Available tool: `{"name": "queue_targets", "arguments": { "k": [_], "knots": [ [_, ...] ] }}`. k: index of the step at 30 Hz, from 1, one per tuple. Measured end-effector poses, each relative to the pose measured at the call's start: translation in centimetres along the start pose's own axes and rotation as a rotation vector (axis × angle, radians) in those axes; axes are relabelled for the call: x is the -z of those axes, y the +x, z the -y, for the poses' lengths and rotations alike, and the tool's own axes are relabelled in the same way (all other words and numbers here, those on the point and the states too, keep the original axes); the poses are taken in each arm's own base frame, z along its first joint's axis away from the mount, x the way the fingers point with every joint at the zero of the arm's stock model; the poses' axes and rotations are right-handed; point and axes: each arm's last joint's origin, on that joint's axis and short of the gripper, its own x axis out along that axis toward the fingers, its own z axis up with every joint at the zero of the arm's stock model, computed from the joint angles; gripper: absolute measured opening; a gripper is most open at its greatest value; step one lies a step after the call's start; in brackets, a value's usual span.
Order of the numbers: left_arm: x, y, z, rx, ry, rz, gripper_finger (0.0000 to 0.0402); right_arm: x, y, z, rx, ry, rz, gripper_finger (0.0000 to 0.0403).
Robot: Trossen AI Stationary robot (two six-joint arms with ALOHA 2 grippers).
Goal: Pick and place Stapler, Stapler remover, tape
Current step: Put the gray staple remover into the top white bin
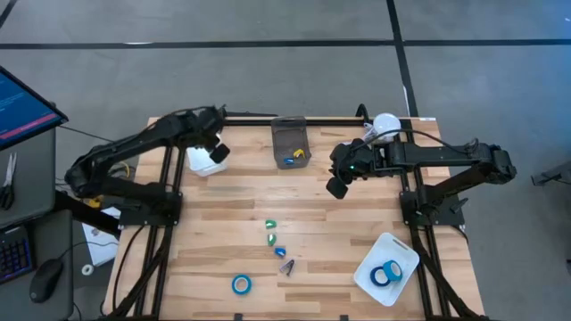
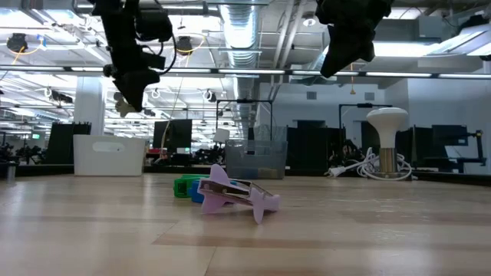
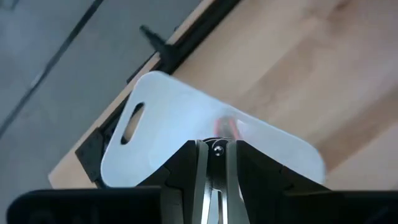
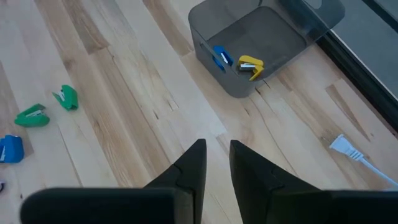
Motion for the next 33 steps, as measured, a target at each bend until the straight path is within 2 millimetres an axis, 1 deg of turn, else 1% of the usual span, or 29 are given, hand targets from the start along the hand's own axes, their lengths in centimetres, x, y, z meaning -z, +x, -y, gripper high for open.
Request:
{"name": "queue_targets", "arguments": {
  "k": [7, 12, 14, 18, 22, 26, 33],
  "knots": [
    [-0.3, 1.6, -3.5, 0.023, -0.149, -0.011, 0.0088, 0.0, 0.0, 0.0, 0.001, 0.0, 0.0, 0.0063],
    [0.2, 3.5, -5.2, 0.039, -0.227, -0.078, 0.0088, 0.0, 0.0, 0.0, 0.001, 0.0, 0.0, 0.0063],
    [0.6, 4.7, -5.3, 0.069, -0.248, -0.107, 0.0088, 0.0, 0.0, 0.0, 0.001, 0.0, 0.0, 0.0063],
    [1.5, 6.8, -4.9, 0.088, -0.268, -0.156, 0.0088, 0.0, 0.0, 0.0, 0.001, 0.0, -0.001, 0.0063],
    [2.3, 8.4, -4.3, 0.104, -0.261, -0.198, 0.0088, 0.0, 0.0, 0.0, 0.002, -0.001, -0.001, 0.0063],
    [2.7, 9.5, -3.8, 0.113, -0.265, -0.221, 0.0088, 0.0, 0.0, 0.0, 0.004, -0.001, 0.0, 0.0063],
    [2.4, 10.4, -3.6, 0.119, -0.273, -0.216, 0.0088, 0.0, 0.0, 0.2, 0.008, 0.001, 0.0, 0.0063]
  ]
}}
